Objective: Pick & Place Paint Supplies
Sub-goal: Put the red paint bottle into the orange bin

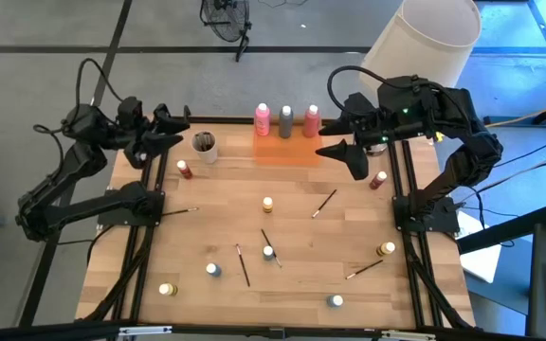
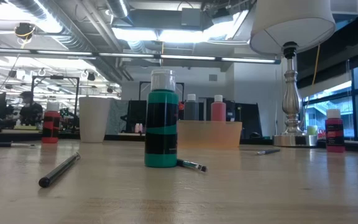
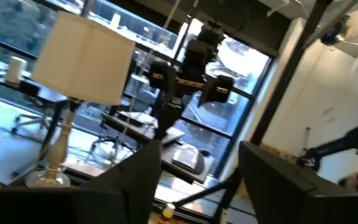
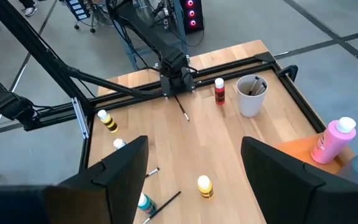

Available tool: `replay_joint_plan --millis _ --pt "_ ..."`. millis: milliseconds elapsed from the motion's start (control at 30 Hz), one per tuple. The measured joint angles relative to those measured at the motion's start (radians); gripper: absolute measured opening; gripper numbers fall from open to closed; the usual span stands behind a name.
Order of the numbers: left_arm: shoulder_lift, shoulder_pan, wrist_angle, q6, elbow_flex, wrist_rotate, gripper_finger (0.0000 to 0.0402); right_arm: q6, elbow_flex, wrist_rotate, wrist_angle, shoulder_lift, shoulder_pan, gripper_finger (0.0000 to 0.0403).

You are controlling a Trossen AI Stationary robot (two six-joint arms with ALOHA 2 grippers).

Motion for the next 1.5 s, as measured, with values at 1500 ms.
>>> replay_joint_plan --millis 1500 --pt "0.454 -0.814 -0.98 0.25 0.752 -0.841 0.0232 0.0 0.0 -0.026 -0.076 0.0 0.073 0.0261"
